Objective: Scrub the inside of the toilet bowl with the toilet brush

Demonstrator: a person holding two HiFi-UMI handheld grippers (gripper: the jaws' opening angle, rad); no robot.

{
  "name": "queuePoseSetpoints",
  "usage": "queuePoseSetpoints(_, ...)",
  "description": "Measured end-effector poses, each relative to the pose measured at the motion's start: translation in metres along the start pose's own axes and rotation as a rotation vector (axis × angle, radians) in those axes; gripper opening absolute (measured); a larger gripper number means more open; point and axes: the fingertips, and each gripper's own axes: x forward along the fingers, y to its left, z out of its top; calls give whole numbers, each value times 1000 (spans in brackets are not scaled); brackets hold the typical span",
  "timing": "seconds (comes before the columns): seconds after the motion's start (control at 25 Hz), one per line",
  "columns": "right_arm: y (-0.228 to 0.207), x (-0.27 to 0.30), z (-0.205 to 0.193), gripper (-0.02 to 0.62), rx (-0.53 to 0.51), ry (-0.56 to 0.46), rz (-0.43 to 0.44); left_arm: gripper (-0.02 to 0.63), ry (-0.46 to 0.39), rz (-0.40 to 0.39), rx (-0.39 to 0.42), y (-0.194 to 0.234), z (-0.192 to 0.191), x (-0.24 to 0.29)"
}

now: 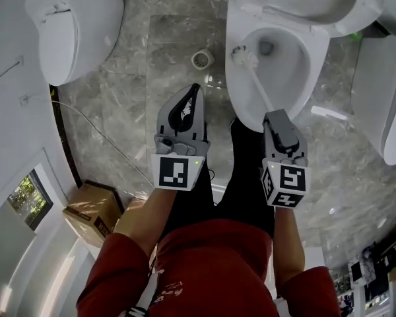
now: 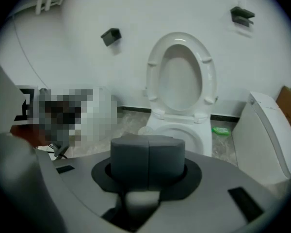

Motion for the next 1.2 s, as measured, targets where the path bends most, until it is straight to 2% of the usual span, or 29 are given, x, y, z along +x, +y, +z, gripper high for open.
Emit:
queuePoseSetpoints(0.16,82,59,0,144,-122,50,61,0,-10,79,-24,66,-25,-28)
queuePoseSetpoints(0.32,135,158,-39,144,-267,174,9,0,-44,98,24,121,-59,-50)
queuePoseSetpoints(0.44,161,227,-72,144,-319,269,0,0,-26,117,-10,157,-95,-60)
queuePoseSetpoints(0.6,172,301,-100,144,-368,348,-39,0,-22,121,-34,192,-132,-61)
queuePoseSetpoints(0.76,175,346,-114,144,-381,423,-74,0,6,100,-65,210,-161,-64)
queuePoseSetpoints(0.96,173,383,-111,144,-411,472,-120,-1,8,72,-82,227,-180,-62)
queuePoseSetpoints(1.2,183,416,-116,144,-433,501,-121,-1,22,41,-85,239,-192,-59)
